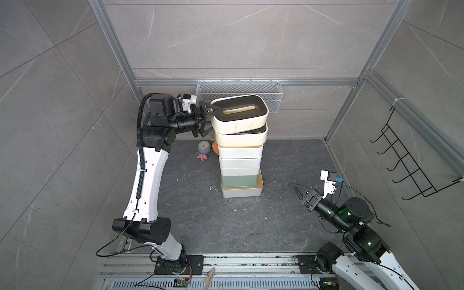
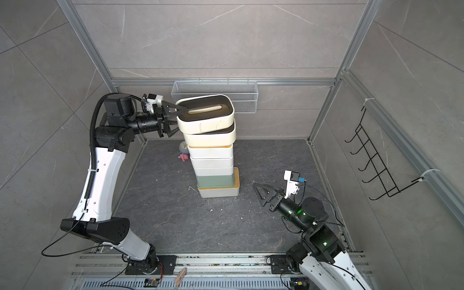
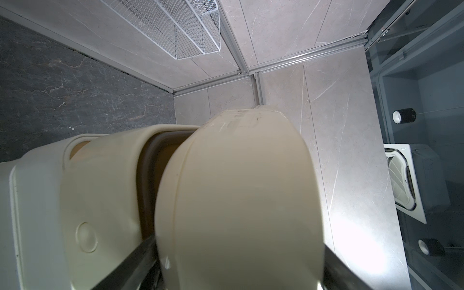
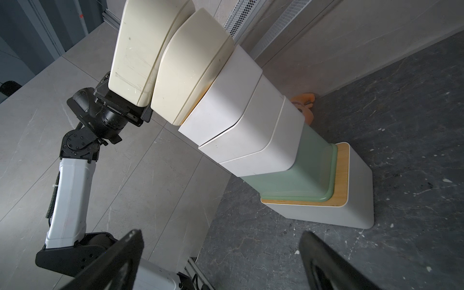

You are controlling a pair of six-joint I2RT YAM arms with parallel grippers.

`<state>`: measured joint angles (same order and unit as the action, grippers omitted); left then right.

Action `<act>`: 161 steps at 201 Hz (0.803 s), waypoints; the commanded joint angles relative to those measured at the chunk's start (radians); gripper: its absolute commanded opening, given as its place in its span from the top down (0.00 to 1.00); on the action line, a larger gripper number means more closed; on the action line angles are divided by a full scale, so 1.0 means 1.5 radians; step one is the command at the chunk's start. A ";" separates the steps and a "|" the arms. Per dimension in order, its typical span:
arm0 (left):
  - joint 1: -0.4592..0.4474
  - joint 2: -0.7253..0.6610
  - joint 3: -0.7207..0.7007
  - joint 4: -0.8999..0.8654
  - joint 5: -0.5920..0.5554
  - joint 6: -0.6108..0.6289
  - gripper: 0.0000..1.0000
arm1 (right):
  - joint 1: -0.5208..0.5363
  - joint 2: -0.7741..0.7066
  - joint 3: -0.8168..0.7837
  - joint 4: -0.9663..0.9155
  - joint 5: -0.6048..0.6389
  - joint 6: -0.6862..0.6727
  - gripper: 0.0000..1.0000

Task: Stack the tissue boxes
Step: Place the tissue box at the tissue box.

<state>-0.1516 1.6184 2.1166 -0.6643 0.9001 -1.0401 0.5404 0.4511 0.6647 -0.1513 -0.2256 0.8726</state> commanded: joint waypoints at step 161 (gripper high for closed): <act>0.002 -0.036 0.045 -0.053 -0.056 0.102 0.06 | 0.003 0.125 0.204 -0.011 -0.022 -0.101 0.00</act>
<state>-0.1516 1.5978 2.1433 -0.7570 0.8139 -0.9157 0.5404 0.6151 0.9165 -0.1604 -0.2443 0.7670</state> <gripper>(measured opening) 0.930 0.992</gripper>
